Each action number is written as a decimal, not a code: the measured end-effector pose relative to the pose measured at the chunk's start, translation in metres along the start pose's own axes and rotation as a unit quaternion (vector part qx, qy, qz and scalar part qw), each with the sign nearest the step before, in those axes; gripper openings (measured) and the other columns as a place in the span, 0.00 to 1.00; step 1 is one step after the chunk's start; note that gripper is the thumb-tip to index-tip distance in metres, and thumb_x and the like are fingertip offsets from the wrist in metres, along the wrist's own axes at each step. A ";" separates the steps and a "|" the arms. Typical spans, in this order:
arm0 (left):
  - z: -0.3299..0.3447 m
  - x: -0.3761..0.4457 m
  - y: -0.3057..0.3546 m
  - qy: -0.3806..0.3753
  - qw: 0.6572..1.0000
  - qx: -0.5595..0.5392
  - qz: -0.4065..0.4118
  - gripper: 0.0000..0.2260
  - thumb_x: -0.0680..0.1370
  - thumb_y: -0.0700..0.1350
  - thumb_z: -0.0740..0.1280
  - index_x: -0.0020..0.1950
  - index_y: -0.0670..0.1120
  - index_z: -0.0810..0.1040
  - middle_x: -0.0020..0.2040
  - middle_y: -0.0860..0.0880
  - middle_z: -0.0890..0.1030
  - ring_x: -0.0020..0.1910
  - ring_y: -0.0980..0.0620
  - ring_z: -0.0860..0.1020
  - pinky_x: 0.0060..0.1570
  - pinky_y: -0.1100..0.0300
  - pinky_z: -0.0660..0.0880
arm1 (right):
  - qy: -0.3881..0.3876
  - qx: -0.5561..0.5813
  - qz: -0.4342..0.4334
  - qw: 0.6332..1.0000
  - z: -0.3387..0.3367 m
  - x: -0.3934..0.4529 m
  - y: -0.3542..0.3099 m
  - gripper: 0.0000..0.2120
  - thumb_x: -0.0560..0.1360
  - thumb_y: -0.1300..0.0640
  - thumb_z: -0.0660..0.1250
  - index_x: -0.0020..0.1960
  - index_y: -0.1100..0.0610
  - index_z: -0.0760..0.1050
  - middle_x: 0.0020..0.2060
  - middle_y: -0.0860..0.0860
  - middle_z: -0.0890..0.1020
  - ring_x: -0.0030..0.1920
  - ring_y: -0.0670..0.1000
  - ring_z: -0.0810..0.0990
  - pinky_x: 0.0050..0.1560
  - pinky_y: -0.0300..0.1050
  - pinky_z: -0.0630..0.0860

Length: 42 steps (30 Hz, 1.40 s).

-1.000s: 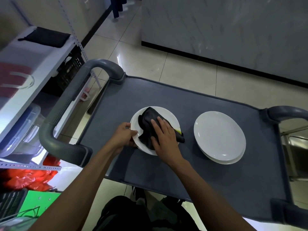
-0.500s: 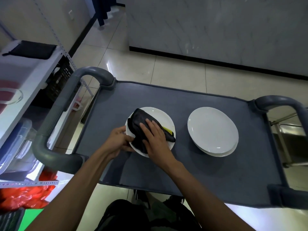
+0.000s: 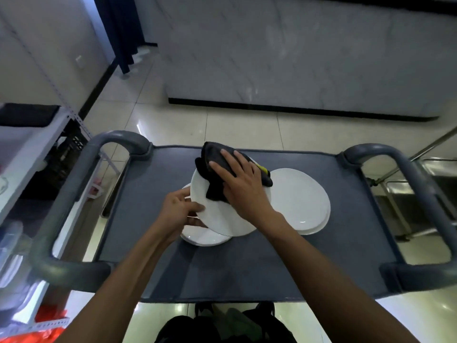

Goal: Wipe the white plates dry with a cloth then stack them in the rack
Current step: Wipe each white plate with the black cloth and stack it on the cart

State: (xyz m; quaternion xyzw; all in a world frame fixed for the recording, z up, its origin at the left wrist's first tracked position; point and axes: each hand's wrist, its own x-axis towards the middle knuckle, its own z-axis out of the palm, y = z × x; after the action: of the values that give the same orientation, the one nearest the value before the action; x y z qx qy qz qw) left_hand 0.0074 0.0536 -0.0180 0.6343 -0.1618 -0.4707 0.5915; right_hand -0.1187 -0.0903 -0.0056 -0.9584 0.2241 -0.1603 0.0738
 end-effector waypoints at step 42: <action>0.135 0.048 0.080 0.029 0.984 -0.155 0.083 0.19 0.75 0.27 0.63 0.61 0.44 0.81 0.52 0.43 0.85 0.45 0.39 0.85 0.39 0.44 0.82 | 0.216 0.103 0.133 0.962 -0.066 -0.044 0.095 0.28 0.76 0.66 0.61 0.75 0.55 0.69 0.78 0.56 0.63 0.78 0.61 0.58 0.72 0.64 0.64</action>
State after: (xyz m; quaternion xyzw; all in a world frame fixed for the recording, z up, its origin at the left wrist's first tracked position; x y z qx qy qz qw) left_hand -0.0465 -0.0834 0.0537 0.5329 -0.1224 -0.4205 0.7240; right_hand -0.2175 -0.1595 0.0242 -0.8497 0.3427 -0.3742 0.1429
